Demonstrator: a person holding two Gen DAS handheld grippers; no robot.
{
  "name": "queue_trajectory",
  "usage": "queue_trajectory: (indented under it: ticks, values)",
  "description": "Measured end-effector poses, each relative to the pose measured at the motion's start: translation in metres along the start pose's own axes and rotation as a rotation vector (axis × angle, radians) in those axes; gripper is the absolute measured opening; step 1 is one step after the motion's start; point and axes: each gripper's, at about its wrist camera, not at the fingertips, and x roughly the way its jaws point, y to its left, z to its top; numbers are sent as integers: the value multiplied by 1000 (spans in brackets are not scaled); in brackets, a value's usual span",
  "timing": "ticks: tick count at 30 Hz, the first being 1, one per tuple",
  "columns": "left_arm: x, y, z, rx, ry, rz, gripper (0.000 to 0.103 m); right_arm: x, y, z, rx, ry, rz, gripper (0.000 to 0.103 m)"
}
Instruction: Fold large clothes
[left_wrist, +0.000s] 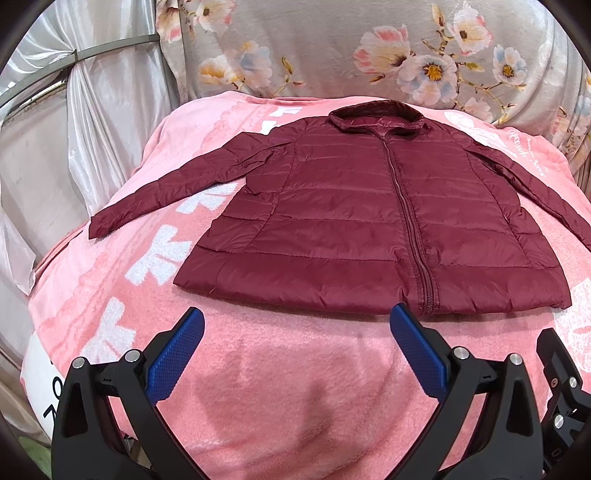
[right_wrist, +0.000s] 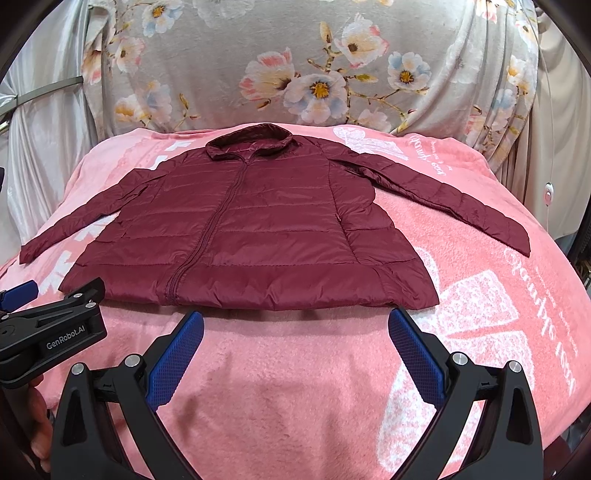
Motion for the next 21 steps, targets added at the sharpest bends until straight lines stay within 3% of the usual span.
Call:
queue_trajectory:
  ticks: [21]
  values:
    - [-2,4,-3,-10,-2,5,98,-1,13,-6,-5,1,17,98]
